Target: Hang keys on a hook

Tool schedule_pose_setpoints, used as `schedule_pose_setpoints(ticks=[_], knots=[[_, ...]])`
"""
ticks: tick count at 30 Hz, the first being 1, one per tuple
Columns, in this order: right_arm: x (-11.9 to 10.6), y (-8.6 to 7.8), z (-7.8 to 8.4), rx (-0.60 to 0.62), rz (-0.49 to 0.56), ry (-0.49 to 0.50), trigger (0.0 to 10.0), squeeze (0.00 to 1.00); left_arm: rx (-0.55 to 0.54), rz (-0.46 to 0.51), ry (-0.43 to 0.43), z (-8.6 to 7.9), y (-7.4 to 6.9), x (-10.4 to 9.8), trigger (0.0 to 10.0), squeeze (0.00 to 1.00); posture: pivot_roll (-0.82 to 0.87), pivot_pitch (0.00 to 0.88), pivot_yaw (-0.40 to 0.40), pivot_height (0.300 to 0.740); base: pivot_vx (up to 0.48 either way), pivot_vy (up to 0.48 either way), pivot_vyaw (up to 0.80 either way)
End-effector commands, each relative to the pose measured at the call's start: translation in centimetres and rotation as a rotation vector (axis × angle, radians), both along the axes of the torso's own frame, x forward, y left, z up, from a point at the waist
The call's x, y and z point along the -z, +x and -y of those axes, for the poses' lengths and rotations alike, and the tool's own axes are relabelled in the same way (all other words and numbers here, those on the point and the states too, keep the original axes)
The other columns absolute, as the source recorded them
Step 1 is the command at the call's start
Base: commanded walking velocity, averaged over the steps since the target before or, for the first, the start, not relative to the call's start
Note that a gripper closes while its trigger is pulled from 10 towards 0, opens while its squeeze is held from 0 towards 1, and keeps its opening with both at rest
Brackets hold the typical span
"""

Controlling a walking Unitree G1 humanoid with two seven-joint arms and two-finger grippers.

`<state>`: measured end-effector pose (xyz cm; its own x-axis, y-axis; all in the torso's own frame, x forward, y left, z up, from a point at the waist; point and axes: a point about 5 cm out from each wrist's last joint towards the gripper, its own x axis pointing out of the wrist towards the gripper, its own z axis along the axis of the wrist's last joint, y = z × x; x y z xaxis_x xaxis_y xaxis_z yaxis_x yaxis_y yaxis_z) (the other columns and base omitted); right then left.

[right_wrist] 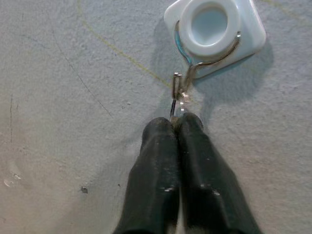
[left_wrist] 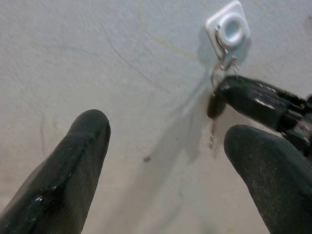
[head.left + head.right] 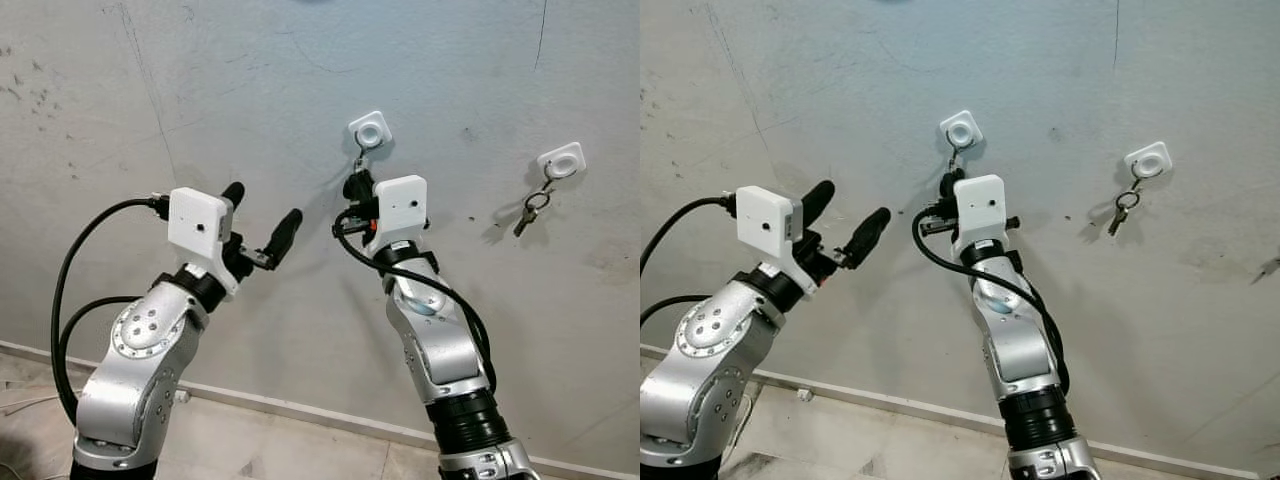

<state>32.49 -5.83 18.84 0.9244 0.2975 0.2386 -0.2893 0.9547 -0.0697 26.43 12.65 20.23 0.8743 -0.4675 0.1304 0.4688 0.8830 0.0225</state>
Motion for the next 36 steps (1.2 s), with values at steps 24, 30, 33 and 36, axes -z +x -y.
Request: schedule_pose_setpoints(ticks=[24,30,33,36], knots=[[0.4,-0.3,0.8,0.008,-0.019,-0.009,10.0,1.0,0.041,0.004,-0.005,0.8,-0.2,-0.4,10.0,1.0,0.24,0.0,-0.041,0.74,0.0,0.0,0.0],[0.4,-0.4,1.6,0.031,-0.017,-0.016,10.0,1.0,0.055,0.002,-0.012,1.0,-0.3,-0.4,10.0,1.0,0.23,0.0,-0.038,0.74,0.0,0.0,0.0],[0.5,-0.5,2.1,0.042,-0.02,-0.019,10.0,1.0,0.055,0.002,-0.012,1.1,-0.3,-0.4,10.0,1.0,0.23,0.0,-0.036,0.74,0.0,0.0,0.0],[0.6,-0.6,2.3,0.047,-0.023,-0.02,10.0,1.0,0.057,0.003,-0.012,1.1,-0.2,-0.4,10.0,1.0,0.23,0.0,-0.036,0.74,0.0,0.0,0.0]])
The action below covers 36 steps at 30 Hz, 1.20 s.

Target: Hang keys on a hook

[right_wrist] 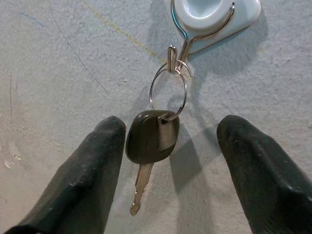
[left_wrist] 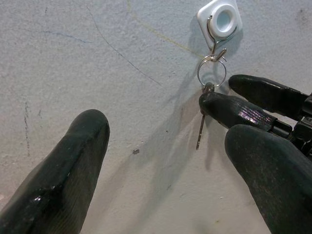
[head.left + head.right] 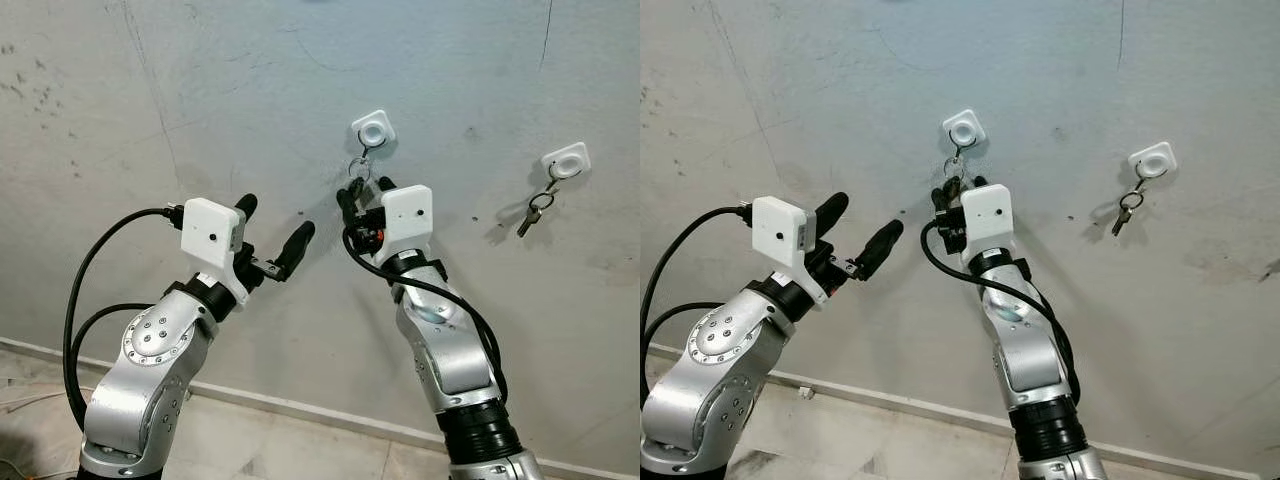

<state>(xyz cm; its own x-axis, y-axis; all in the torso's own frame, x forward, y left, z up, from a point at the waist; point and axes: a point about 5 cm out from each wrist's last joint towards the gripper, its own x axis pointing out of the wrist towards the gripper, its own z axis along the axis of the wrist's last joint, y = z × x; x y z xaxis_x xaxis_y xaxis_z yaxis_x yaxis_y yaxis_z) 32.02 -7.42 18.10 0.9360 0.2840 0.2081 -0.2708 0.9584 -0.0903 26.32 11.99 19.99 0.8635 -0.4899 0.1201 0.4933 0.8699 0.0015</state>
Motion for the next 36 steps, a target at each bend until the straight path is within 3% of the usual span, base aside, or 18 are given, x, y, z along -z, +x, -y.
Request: schedule_pose_setpoints(ticks=[1,7,8,9,11,12,13,19,22,27,36], knots=[[-0.2,-0.1,0.7,0.026,0.001,0.008,10.0,1.0,0.029,0.022,0.0,0.5,-0.1,-0.6,10.0,1.0,0.23,0.0,-0.036,0.74,0.0,0.0,0.0],[0.2,-0.9,2.0,0.047,-0.013,-0.002,10.0,1.0,0.031,0.018,0.012,0.7,0.1,-0.4,10.0,1.0,0.22,0.0,-0.032,0.74,0.0,0.0,0.0],[0.3,-1.0,2.2,0.053,-0.016,-0.004,10.0,1.0,0.026,0.012,0.023,0.7,0.1,-0.2,10.0,0.81,0.22,0.0,-0.03,0.74,0.0,0.0,0.0],[0.3,-1.1,2.3,0.056,-0.017,-0.006,10.0,1.0,0.025,0.008,0.03,0.8,0.1,0.0,10.0,0.07,0.22,0.0,-0.03,0.74,0.0,0.0,0.0],[0.3,-1.2,2.4,0.058,-0.017,-0.009,10.0,1.0,0.024,0.004,0.036,0.8,0.1,0.1,10.0,0.07,0.21,0.0,-0.029,0.74,0.0,0.0,0.0],[0.3,-1.4,2.6,0.06,-0.017,-0.009,10.0,0.4,0.019,0.002,0.041,0.8,0.2,0.2,10.0,0.0,0.21,0.0,-0.029,0.74,0.0,0.0,0.0],[0.3,-1.8,3.0,0.069,-0.018,-0.012,10.0,0.0,0.016,0.0,0.047,0.8,0.2,0.4,10.0,0.0,0.21,0.0,-0.03,0.74,0.0,0.0,0.0],[0.7,-3.9,5.2,0.124,-0.045,-0.028,10.0,0.0,0.003,-0.02,0.069,0.7,0.2,1.2,10.0,0.0,0.19,0.0,-0.032,0.74,0.0,0.0,0.0],[0.8,-4.1,5.4,0.132,-0.049,-0.03,10.0,0.0,0.002,-0.022,0.071,0.7,0.2,1.3,10.0,0.0,0.19,0.0,-0.032,0.74,0.0,0.0,0.0],[1.3,-5.9,6.7,0.185,-0.094,-0.016,10.0,0.0,-0.044,-0.064,0.129,-0.1,0.2,2.9,10.0,0.0,0.17,0.0,-0.032,0.74,0.0,0.0,0.0],[2.1,-7.3,6.7,0.184,-0.147,0.003,10.0,0.0,-0.092,-0.092,0.148,-0.7,0.4,3.9,10.0,0.0,0.16,0.0,-0.041,0.74,0.0,0.0,0.0]])
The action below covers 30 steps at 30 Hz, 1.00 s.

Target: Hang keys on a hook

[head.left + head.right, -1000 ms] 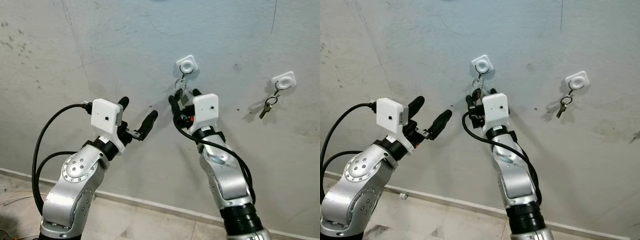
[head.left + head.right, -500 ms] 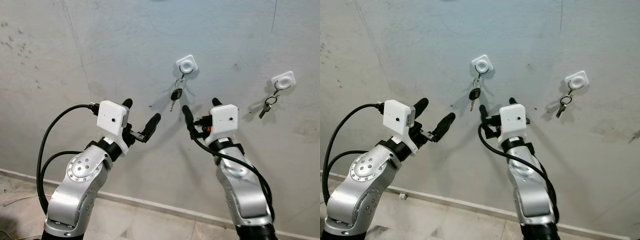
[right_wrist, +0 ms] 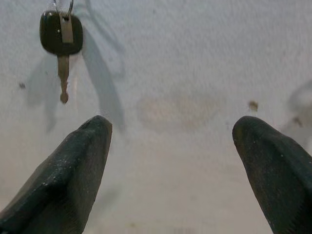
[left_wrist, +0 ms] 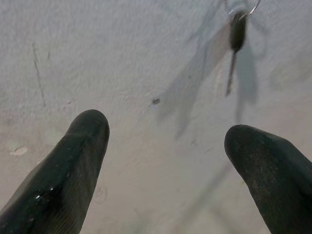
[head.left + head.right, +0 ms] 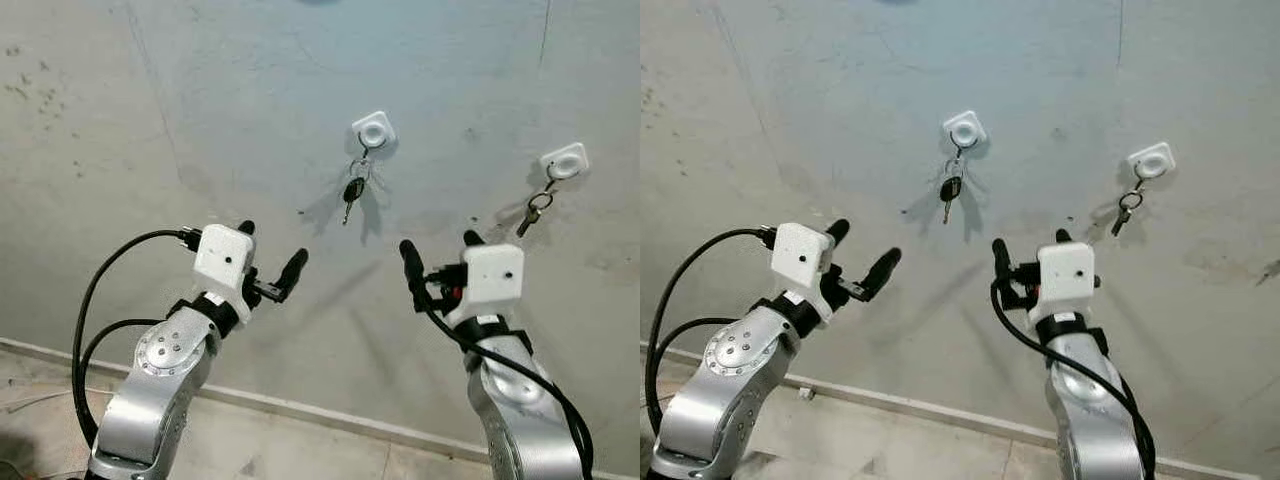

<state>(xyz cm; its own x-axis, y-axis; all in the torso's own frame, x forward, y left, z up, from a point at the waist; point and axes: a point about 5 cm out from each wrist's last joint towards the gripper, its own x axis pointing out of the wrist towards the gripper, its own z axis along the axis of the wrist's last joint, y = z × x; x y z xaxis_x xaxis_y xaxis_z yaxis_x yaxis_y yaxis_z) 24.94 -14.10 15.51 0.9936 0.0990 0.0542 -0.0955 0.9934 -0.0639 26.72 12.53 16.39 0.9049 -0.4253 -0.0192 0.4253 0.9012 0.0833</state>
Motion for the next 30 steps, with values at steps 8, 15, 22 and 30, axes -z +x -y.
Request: schedule_pose_setpoints(ticks=[8,15,22,30], knots=[[0.5,-0.4,0.4,-0.007,-0.049,-0.015,10.0,0.0,-0.038,-0.062,0.032,-0.9,-0.3,2.2,10.0,0.0,0.16,0.0,-0.043,0.74,0.0,0.0,0.0],[1.0,-0.4,0.6,-0.006,-0.077,-0.025,10.0,0.0,-0.034,-0.061,0.038,-0.7,-0.2,2.4,10.0,0.0,0.16,0.0,-0.047,0.74,0.0,0.0,0.0],[1.3,-0.4,0.5,-0.005,-0.095,-0.015,10.0,0.0,-0.038,-0.056,0.046,-0.8,-0.2,2.4,10.0,0.0,0.16,0.0,-0.046,0.74,0.0,0.0,0.0],[1.3,-0.2,0.0,-0.011,-0.099,-0.005,10.0,0.0,-0.04,-0.053,0.048,-0.9,-0.2,2.3,10.0,0.0,0.17,0.0,-0.043,0.74,0.0,0.0,0.0]])
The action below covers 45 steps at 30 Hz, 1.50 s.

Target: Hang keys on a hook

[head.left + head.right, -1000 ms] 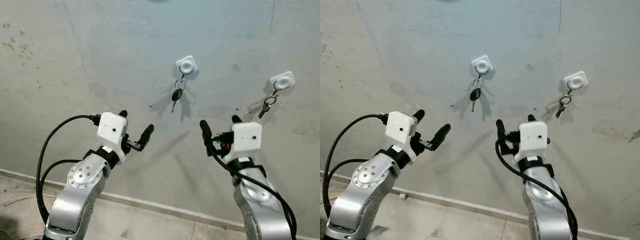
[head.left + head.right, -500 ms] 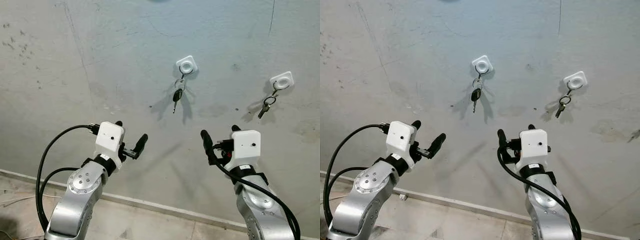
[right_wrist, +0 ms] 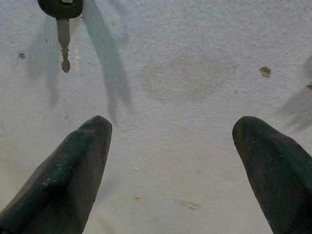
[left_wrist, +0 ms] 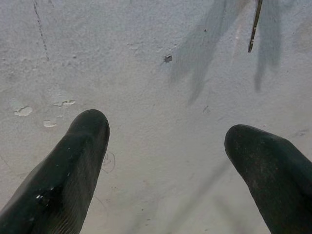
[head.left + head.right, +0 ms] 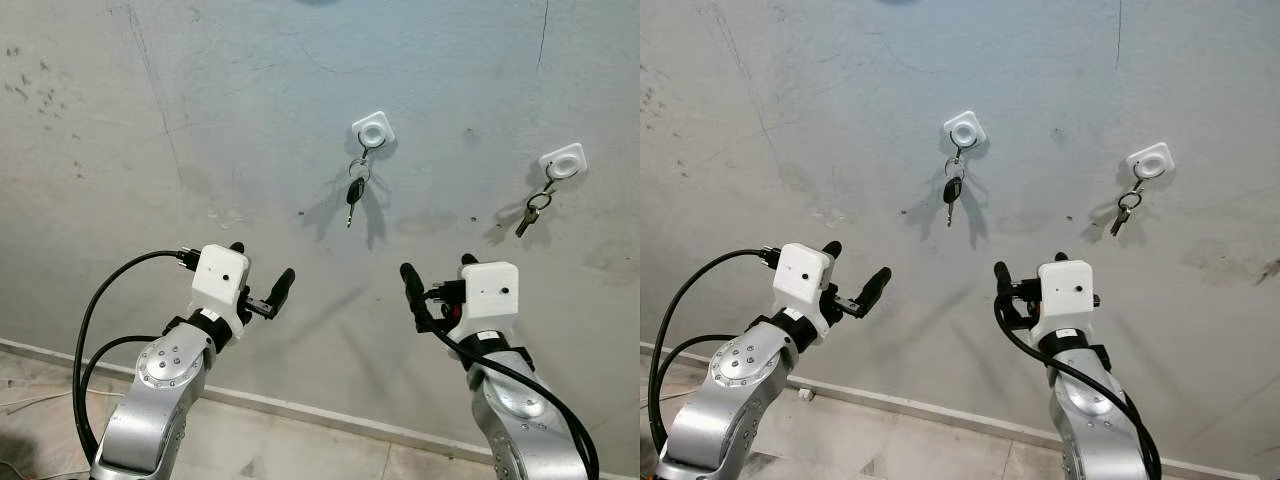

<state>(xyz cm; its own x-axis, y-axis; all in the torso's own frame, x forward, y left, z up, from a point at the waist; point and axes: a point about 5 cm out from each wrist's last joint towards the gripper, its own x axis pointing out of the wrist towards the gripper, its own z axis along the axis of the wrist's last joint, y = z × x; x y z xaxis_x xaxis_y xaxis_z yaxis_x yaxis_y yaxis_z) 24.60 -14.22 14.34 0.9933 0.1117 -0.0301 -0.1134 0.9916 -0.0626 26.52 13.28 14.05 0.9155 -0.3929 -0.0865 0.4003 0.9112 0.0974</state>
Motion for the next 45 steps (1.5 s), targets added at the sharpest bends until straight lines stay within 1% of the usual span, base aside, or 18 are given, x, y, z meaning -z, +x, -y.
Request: schedule_pose_setpoints(ticks=[1,4,9,24,37,45], knots=[[0.2,0.2,-0.1,0.002,-0.015,0.002,10.0,0.0,-0.007,0.003,0.008,-0.2,0.0,0.0,10.0,0.0,0.17,0.0,-0.043,0.74,0.0,0.0,0.0],[0.2,0.3,-0.1,0.0,-0.016,0.002,10.0,0.0,-0.006,0.0,0.008,-0.2,0.0,0.0,10.0,0.0,0.17,0.0,-0.043,0.74,0.0,0.0,0.0],[0.2,0.3,-0.1,0.002,-0.017,0.002,10.0,0.0,-0.005,-0.002,0.01,-0.2,0.0,0.0,10.0,0.0,0.17,0.0,-0.042,0.74,-0.306,0.0,0.0],[0.1,0.5,0.0,0.007,-0.019,0.006,10.0,0.0,-0.003,-0.004,0.009,-0.2,0.1,0.1,10.0,0.0,0.17,0.0,-0.04,0.74,-0.382,0.0,0.0],[-0.1,0.9,0.4,0.019,-0.01,0.002,10.0,0.0,0.005,0.005,-0.004,0.2,0.6,-0.1,10.0,0.0,0.15,0.0,-0.038,0.74,-0.392,0.0,0.0],[-0.4,1.2,1.0,0.036,-0.002,-0.009,10.0,0.0,0.018,0.013,-0.016,0.6,1.1,-0.2,10.0,0.0,0.13,0.0,-0.037,0.74,-0.355,0.0,0.0]])
